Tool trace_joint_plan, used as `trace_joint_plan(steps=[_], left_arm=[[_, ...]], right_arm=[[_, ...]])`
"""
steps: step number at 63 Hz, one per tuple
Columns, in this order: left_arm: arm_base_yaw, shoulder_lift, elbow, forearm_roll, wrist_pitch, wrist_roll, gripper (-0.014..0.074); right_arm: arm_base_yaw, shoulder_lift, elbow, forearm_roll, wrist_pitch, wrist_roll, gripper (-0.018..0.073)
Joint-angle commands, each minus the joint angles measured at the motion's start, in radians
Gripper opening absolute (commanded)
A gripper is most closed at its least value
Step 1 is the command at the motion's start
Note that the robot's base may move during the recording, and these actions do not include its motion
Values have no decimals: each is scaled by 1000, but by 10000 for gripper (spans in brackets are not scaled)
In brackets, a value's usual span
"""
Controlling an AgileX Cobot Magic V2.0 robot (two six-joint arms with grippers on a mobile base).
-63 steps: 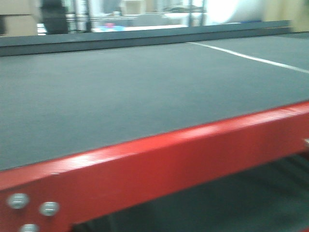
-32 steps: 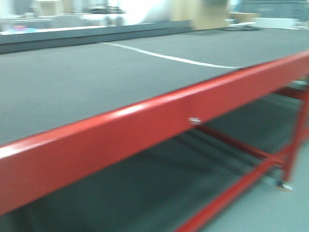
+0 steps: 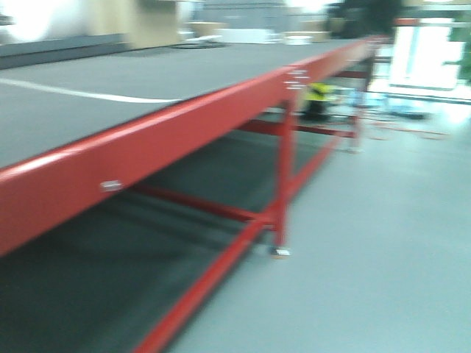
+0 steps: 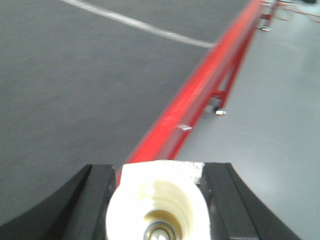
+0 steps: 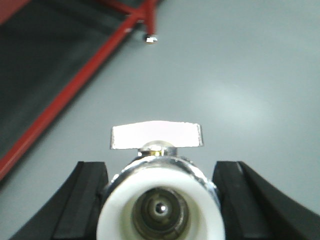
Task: Place valve from conveyor to right shelf box
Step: 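Drive the base to the steel shelf while holding both valves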
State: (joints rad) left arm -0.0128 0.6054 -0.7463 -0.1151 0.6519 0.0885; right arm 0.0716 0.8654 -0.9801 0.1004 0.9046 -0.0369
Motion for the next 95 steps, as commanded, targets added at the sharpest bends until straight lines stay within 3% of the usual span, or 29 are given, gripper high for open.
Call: trace_joint_plan(steps=[1,95], left_arm=[[0,-9,-7,-11,-52,0,-111],[0,-9,-7,-11,-52,0,-111]], right_arm=[[-6,-11,-6,-8,-60,-7,-163],[-6,-11,-6,-8,-60,-7,-163]])
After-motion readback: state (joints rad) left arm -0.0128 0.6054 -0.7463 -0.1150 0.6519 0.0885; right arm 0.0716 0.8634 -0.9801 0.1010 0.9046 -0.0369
